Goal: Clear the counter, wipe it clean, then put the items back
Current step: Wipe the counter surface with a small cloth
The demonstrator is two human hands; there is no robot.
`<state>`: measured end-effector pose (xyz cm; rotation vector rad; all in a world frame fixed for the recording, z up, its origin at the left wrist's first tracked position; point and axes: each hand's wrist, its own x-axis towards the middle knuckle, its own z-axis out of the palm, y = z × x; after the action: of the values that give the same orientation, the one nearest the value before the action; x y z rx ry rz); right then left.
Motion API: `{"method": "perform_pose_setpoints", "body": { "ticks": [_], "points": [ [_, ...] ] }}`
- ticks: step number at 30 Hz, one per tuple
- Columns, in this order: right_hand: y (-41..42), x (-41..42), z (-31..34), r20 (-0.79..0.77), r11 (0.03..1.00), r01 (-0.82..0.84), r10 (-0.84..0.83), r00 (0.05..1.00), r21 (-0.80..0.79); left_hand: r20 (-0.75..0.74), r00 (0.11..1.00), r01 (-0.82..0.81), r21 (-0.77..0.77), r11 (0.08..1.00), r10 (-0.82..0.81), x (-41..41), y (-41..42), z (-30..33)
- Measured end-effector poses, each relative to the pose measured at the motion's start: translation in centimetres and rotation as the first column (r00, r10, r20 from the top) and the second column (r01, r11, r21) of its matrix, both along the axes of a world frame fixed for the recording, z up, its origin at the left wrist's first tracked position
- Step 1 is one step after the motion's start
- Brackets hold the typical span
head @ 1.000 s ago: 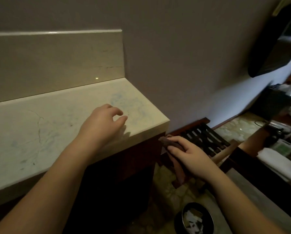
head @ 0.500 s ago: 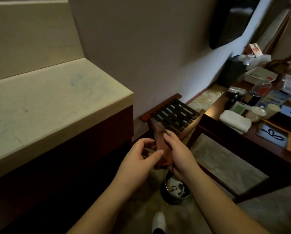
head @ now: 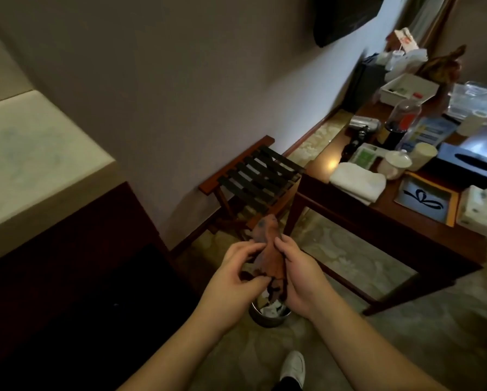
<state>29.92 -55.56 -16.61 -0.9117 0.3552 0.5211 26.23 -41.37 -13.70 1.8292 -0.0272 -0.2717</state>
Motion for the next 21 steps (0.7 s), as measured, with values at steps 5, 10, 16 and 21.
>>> {"method": "perform_pose_setpoints", "body": {
  "ticks": [5, 10, 16, 21],
  "points": [
    [-5.9, 3.0, -1.6, -0.035, 0.997, -0.075, 0.075, 0.997, 0.01, 0.088, 0.996, -0.048, 0.256, 0.966, 0.026, 4.5, -6.3, -2.4],
    [-10.6, 5.2, -2.8, -0.029, 0.979, -0.199, 0.2, 0.979, 0.033, -0.096, 0.971, -0.202, 0.172, 0.964, 0.22, 8.1, -10.4, -3.3],
    [-14.0, 6.8, -3.7, 0.016, 0.874, -0.409, 0.427, 0.904, -0.263, -0.32, 0.847, -0.42, 0.089, 0.903, 0.425, 11.3, -13.0, -2.5],
    [-15.3, 8.0, -3.7, -0.009, 0.832, -0.46, 0.482, 0.876, -0.309, -0.366, 0.878, -0.282, 0.128, 0.951, 0.31, 13.7, -13.0, -2.2]
  ]
}}
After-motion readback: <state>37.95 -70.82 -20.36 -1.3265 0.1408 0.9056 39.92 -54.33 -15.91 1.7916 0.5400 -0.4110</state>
